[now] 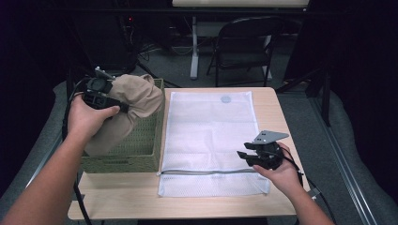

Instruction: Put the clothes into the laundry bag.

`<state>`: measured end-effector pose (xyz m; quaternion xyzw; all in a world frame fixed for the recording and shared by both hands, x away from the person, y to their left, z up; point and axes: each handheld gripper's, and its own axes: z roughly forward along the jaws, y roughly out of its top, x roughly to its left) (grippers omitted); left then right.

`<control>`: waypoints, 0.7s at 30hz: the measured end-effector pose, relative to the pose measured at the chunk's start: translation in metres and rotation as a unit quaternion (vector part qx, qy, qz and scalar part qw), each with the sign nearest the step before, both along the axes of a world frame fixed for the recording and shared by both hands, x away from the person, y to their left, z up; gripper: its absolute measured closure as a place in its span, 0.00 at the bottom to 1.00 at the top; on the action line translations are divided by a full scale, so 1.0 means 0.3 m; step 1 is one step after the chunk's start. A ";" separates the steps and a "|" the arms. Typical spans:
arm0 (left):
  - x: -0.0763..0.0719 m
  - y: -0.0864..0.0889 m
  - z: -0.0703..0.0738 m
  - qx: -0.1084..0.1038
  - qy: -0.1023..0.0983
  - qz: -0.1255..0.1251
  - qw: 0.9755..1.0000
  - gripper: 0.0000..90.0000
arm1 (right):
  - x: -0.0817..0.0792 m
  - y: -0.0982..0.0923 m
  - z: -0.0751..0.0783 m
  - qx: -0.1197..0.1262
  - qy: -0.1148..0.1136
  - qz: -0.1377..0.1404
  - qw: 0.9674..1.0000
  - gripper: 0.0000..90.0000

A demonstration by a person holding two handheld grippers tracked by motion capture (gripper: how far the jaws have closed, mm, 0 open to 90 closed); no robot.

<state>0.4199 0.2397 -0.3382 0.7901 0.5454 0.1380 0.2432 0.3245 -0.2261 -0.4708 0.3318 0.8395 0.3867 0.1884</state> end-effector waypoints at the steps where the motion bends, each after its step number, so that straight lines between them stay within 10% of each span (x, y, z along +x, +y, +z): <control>1: 0.000 0.000 0.000 0.000 0.000 0.000 1.000 0.59 | 0.000 0.000 0.000 0.000 0.000 0.000 1.000 0.63; 21: -0.069 -0.101 -0.046 -0.006 0.001 -0.060 0.998 0.59 | 0.055 0.187 -0.072 0.018 0.015 0.059 0.998 0.67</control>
